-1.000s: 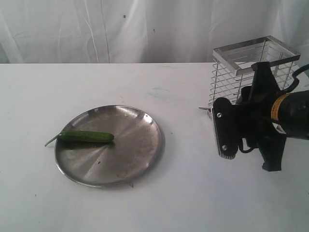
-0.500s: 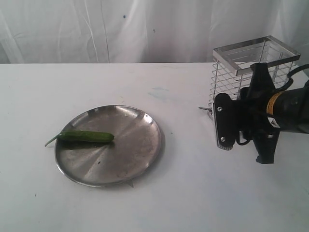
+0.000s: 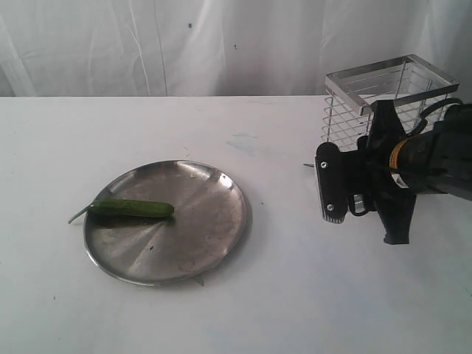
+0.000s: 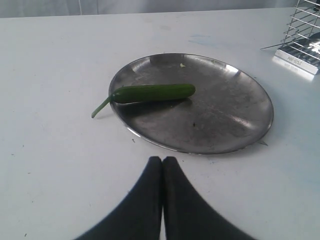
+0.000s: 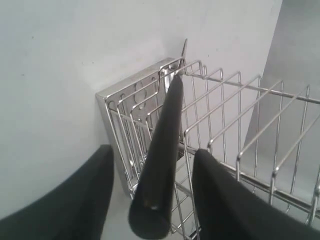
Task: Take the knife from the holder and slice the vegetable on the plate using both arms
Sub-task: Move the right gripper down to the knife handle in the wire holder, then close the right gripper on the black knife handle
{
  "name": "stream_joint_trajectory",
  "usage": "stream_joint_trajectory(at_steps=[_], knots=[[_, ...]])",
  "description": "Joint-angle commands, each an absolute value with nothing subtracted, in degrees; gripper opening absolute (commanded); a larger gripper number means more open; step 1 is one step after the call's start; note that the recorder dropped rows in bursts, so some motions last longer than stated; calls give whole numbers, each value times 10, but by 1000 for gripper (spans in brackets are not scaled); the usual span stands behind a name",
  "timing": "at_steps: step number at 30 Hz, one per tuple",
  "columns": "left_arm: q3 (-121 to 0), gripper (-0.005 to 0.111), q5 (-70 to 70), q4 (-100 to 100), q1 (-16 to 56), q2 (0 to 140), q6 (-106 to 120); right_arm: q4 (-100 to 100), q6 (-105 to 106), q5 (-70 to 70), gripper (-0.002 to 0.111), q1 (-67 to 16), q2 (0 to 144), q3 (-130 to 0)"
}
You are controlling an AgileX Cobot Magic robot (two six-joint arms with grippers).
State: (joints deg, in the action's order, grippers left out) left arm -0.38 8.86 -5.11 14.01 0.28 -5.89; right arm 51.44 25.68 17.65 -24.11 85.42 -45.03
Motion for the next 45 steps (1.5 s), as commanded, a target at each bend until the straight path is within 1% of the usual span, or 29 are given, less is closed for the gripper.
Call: stream_joint_trajectory(at_steps=[1, 4, 24, 34, 39, 45], knots=[[0, 5, 91, -55, 139, 0, -60, 516, 252, 185, 46, -226, 856, -459], [0, 5, 91, -55, 139, 0, -60, 516, 251, 192, 46, -216, 856, -462], [0, 5, 91, -55, 139, 0, -60, 450, 252, 147, 46, -217, 856, -459], [0, 5, 91, -55, 139, 0, -60, 436, 256, 128, 46, -217, 856, -438], [0, 5, 91, -55, 139, 0, -60, 436, 256, 127, 41, -217, 866, -438], [0, 5, 91, -55, 139, 0, -60, 452, 256, 127, 40, -217, 878, -439]])
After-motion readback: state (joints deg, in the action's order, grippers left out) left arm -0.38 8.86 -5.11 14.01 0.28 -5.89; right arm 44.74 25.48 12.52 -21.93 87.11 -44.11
